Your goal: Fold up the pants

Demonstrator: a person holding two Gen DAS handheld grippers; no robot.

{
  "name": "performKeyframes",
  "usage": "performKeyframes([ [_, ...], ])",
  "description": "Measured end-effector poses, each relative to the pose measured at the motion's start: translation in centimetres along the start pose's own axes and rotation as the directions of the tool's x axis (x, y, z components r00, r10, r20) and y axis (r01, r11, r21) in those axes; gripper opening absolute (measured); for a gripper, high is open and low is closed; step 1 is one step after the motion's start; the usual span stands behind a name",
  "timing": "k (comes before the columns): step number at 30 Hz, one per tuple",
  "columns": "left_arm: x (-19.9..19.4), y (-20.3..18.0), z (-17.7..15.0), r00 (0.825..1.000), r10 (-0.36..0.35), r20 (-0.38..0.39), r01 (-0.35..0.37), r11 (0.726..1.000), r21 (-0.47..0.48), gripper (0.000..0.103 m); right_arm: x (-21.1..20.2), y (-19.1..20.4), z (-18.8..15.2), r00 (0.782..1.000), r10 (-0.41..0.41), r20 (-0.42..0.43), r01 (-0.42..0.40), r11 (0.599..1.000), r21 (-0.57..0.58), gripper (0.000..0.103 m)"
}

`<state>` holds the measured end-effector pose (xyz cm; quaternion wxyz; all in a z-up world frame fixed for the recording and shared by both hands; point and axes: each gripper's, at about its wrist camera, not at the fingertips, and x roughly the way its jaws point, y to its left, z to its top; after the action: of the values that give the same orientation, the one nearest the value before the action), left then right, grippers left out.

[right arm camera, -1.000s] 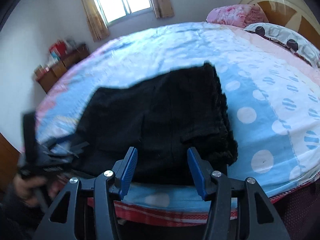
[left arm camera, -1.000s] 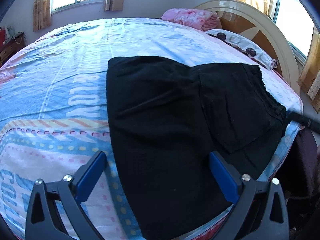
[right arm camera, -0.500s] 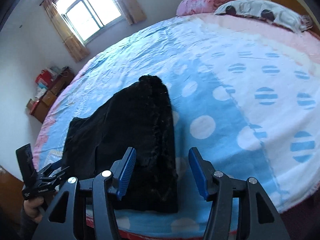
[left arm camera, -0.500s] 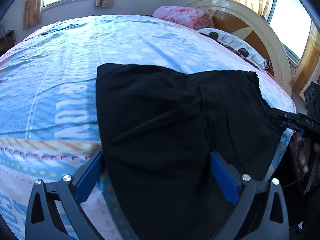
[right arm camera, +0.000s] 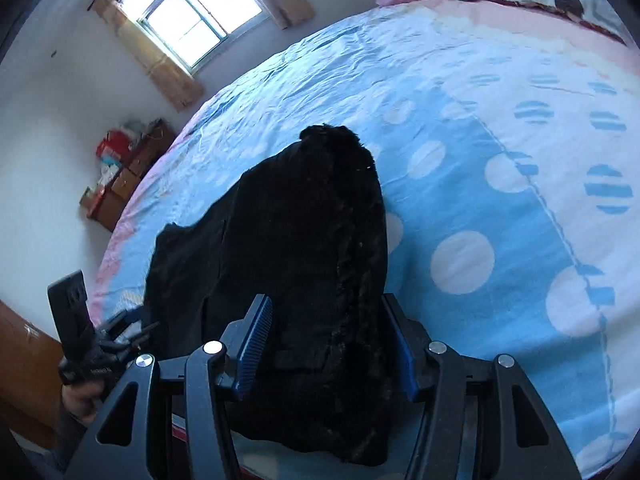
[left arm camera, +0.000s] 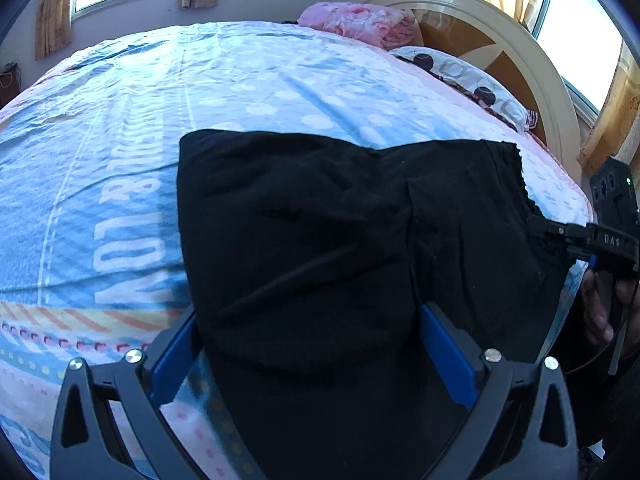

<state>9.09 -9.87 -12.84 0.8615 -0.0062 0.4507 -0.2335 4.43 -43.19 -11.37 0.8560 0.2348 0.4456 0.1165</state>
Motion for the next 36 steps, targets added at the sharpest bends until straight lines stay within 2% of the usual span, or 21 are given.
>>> performKeyframes([
  [2, 0.1, 0.0, 0.3, 1.000, -0.001, 0.010, 0.001, 1.000, -0.020, 0.103, 0.3, -0.6, 0.3, 1.000, 0.025, 0.002, -0.025, 0.999, 0.031, 0.056],
  [5, 0.1, 0.1, 0.4, 1.000, -0.010, 0.018, 0.011, 0.999, -0.035, 0.103, 0.6, 0.1, 0.4, 1.000, 0.020, 0.009, -0.020, 1.000, 0.014, 0.055],
  [7, -0.1, 0.4, 0.2, 1.000, -0.013, 0.027, 0.014, 0.999, -0.034, 0.098, 0.2, 0.6, 0.0, 0.999, 0.045, 0.009, -0.045, 0.999, -0.002, 0.043],
  [9, -0.4, 0.8, 0.1, 0.999, -0.019, 0.038, 0.020, 0.999, -0.038, 0.094, 0.0, 0.2, -0.2, 0.997, 0.077, 0.017, -0.077, 0.997, 0.021, 0.039],
  [12, -0.7, 1.2, 0.1, 0.998, -0.021, 0.059, 0.024, 0.999, -0.043, 0.075, 0.7, -0.8, 0.0, 0.995, 0.098, 0.000, -0.097, 0.993, 0.063, 0.038],
  [14, -1.1, 1.3, 0.1, 0.996, -0.048, 0.073, 0.053, 0.997, -0.054, 0.053, 0.7, -0.7, 0.1, 0.995, 0.102, -0.002, -0.102, 0.993, 0.061, 0.036],
  [18, -1.1, 1.2, 0.0, 0.995, -0.065, 0.076, 0.069, 0.996, -0.058, 0.043, 0.1, 0.9, -0.3, 0.997, 0.070, 0.017, -0.070, 0.998, 0.000, 0.033],
  [20, -1.3, 1.3, -0.1, 0.993, -0.083, 0.085, 0.090, 0.993, -0.080, 0.029, 0.0, 1.1, -0.4, 0.997, 0.068, 0.024, -0.067, 0.998, -0.013, 0.030],
  [24, -2.2, 0.7, -0.2, 0.992, -0.052, 0.112, 0.058, 0.997, -0.055, 0.021, -1.2, 2.8, -0.2, 0.996, 0.054, 0.069, -0.048, 0.996, -0.074, 0.023],
  [26, -2.9, 0.6, -0.3, 0.989, -0.041, 0.141, 0.049, 0.997, -0.057, 0.012, -1.9, 3.9, -0.1, 0.995, 0.049, 0.090, -0.039, 0.993, -0.110, 0.021],
  [30, -4.8, 1.2, -0.2, 0.982, -0.054, 0.184, 0.069, 0.995, -0.078, 0.008, -3.0, 6.4, 0.7, 0.991, 0.073, 0.108, -0.054, 0.985, -0.165, 0.019],
  [33, -6.1, 2.0, -0.1, 0.978, -0.050, 0.204, 0.066, 0.995, -0.074, 0.006, -2.6, 8.3, 2.1, 0.992, 0.089, 0.087, -0.070, 0.976, -0.205, 0.019],
  [36, -7.2, 3.1, 0.4, 0.975, -0.018, 0.223, 0.034, 0.997, -0.072, 0.006, -1.4, 10.4, 4.0, 0.992, 0.112, 0.059, -0.093, 0.963, -0.254, 0.019],
])
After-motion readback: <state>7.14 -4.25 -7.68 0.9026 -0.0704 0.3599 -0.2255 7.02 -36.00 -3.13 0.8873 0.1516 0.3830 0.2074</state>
